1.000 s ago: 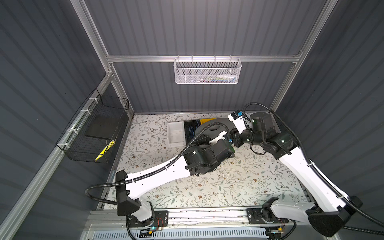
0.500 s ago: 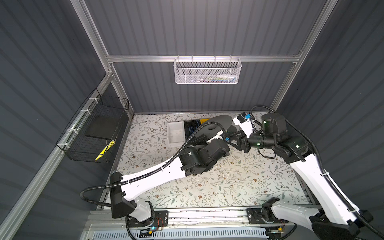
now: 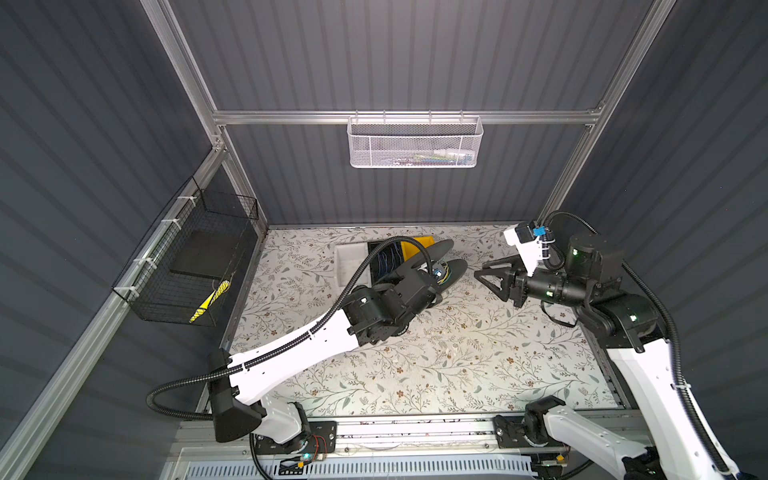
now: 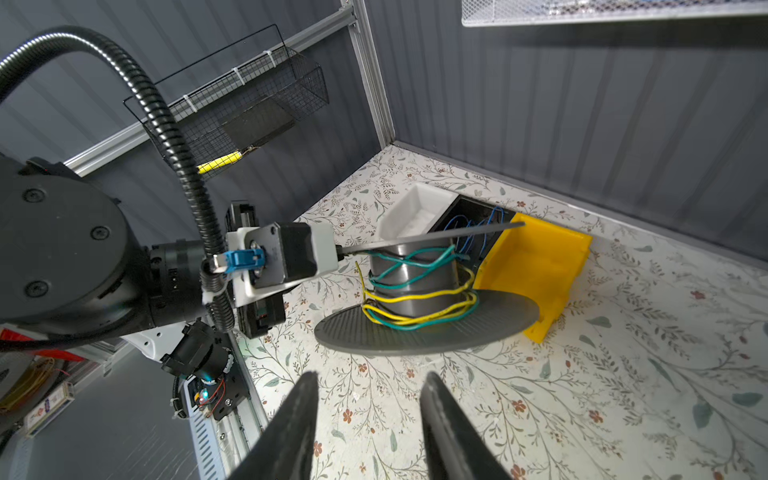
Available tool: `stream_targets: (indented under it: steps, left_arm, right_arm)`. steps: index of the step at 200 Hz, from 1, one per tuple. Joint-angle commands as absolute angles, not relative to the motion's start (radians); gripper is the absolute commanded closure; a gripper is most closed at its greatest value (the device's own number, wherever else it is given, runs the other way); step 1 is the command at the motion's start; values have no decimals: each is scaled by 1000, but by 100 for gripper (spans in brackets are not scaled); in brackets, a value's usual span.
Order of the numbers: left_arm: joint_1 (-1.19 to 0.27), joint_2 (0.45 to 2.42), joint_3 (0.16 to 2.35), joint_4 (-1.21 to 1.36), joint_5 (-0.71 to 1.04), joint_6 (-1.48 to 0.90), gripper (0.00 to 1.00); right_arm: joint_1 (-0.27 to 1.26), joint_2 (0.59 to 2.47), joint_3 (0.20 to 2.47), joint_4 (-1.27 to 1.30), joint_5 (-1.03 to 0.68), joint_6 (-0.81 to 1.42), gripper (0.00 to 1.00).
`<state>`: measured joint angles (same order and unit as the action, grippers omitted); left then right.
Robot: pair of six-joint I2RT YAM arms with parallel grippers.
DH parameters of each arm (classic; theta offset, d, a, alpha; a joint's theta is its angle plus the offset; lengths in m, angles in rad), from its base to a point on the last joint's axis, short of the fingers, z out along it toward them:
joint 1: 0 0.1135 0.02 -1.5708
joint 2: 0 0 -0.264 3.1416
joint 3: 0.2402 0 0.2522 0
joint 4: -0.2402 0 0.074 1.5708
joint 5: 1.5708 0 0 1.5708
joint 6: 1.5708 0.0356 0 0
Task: Wrap the cables
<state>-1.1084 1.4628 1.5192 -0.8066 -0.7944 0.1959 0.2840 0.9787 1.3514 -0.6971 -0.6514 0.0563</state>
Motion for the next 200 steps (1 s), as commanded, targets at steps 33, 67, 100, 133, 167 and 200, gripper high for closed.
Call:
stream_targets:
  steps: [33, 67, 100, 133, 167, 200]
  left_arm:
    - [-1042, 1493, 1575, -840, -556, 64, 100]
    - [-886, 1494, 1567, -856, -68, -107, 100]
    - [-774, 1440, 1350, -619, 295, -338, 100]
    - [-733, 1413, 1105, -253, 526, -597, 100]
    - [-733, 1415, 970, -24, 609, -724, 100]
    - [-732, 1447, 840, 179, 672, -833, 100]
  right_arm:
    - [165, 973, 1237, -574, -689, 234, 65]
    - [83, 953, 1176, -524, -726, 308, 68]
    - [11, 951, 1138, -478, -828, 366, 69]
    - [0, 959, 1106, -436, -912, 403, 69]
    - [4, 979, 1071, -446, -954, 400, 69]
    - [82, 1032, 1075, -558, -868, 336, 69]
